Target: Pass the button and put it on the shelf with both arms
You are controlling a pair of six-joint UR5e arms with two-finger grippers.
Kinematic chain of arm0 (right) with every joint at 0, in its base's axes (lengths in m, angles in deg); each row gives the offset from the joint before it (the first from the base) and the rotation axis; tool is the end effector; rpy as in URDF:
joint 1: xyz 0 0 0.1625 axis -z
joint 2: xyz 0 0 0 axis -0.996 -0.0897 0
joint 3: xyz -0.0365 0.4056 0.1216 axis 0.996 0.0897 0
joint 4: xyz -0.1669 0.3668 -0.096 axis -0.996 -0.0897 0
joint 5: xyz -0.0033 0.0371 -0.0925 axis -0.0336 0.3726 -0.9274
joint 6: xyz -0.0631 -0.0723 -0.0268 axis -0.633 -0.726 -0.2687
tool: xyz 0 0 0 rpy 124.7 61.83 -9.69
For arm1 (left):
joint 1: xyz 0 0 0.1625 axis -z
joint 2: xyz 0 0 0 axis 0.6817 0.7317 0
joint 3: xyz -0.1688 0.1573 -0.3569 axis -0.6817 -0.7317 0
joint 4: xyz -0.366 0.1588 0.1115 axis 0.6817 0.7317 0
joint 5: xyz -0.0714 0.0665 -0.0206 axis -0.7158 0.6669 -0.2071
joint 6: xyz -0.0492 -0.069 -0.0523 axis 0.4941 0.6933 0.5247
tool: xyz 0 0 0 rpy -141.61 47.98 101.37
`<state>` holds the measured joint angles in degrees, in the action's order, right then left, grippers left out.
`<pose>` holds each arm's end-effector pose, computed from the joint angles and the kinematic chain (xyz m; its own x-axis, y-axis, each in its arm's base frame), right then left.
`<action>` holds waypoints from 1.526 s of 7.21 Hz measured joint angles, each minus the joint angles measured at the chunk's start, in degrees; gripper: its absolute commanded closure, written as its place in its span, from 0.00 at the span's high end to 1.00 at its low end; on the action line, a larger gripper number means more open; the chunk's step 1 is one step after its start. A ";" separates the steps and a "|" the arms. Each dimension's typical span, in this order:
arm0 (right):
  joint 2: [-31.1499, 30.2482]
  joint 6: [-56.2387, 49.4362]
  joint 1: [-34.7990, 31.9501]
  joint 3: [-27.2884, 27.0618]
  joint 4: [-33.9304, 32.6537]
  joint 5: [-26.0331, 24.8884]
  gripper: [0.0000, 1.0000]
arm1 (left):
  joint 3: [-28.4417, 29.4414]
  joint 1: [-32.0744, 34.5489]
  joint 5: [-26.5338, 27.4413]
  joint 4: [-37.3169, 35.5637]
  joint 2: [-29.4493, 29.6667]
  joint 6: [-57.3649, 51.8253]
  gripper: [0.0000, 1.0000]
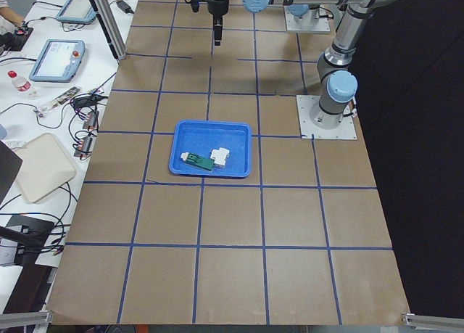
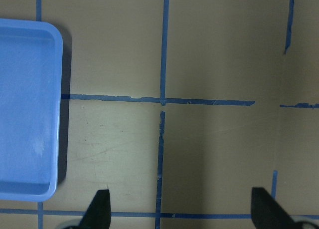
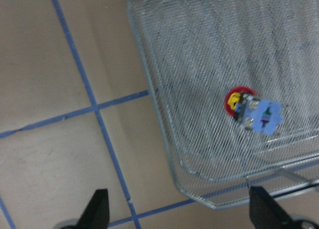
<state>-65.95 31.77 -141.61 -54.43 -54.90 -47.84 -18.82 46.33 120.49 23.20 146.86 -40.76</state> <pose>-0.1920 -0.5242 0.4636 -0.9675 0.2471 0.0531 0.2496 0.9672 0.0477 -0.1307 -0.4966 0.4784 -0.9978 -0.0548 0.0362 -0.0566 0.9970 -0.0520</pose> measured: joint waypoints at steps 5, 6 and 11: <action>-9.60 14.05 -24.14 -6.38 6.20 0.78 1.00 | 0.00 -0.03 -0.16 0.00 0.00 -0.09 1.00; -10.70 16.54 -27.83 -7.70 6.26 0.81 1.00 | 0.00 -0.01 -0.17 0.00 0.01 -0.09 1.00; -14.91 18.55 -30.92 -12.17 6.10 9.04 1.00 | 0.00 0.00 -0.17 0.00 0.01 -0.09 1.00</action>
<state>-80.86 50.32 -172.53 -66.61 -48.80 -38.79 -18.82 46.32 120.32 23.20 146.86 -40.85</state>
